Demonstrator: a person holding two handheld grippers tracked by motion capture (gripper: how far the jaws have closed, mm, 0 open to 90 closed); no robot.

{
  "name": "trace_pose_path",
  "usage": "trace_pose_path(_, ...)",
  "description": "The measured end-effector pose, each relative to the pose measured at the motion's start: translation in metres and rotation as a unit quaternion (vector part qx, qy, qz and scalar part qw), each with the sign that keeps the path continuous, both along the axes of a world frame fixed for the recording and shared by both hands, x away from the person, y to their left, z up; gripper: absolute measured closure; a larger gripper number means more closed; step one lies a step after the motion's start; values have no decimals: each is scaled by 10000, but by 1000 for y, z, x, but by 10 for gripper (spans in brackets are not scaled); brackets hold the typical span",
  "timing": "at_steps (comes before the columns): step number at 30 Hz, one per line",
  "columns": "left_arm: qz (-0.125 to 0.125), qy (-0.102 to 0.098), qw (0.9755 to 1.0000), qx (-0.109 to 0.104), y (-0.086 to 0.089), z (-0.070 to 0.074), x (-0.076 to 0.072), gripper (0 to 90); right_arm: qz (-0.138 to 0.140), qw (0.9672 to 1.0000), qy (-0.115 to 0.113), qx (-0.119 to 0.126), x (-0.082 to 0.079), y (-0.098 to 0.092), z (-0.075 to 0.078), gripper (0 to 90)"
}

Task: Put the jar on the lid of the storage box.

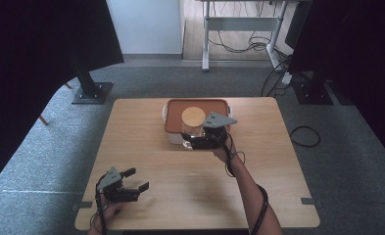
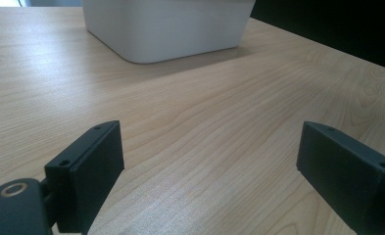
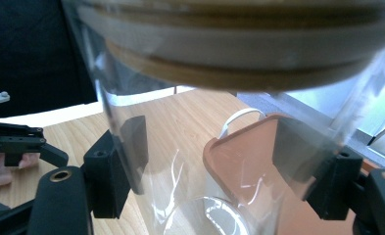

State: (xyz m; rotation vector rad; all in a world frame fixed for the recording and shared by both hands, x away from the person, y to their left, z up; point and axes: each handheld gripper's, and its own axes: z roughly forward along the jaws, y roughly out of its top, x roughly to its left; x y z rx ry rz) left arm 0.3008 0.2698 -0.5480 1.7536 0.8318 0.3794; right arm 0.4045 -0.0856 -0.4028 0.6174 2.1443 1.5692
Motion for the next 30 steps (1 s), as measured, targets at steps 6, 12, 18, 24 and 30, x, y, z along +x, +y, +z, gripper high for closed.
trace_pose_path(6,12,-18,10000,24,-1,0,0,99,10,10000,9,32,5,2,2,256)
trace_pose_path(12,22,-20,10000,10,-1,0,0,98,-34,10000,-14,-2,8,4,6,256)
trace_pose_path(18,32,-28,10000,-7,0,0,-1,98,-125,9998,-76,-109,12,4,11,256)
trace_pose_path(24,25,-23,10000,-2,-1,0,-1,98,-210,9996,-83,-165,20,6,12,256)
trace_pose_path(30,22,-27,10000,-6,0,0,0,98,-202,9996,-57,-196,26,12,5,256)
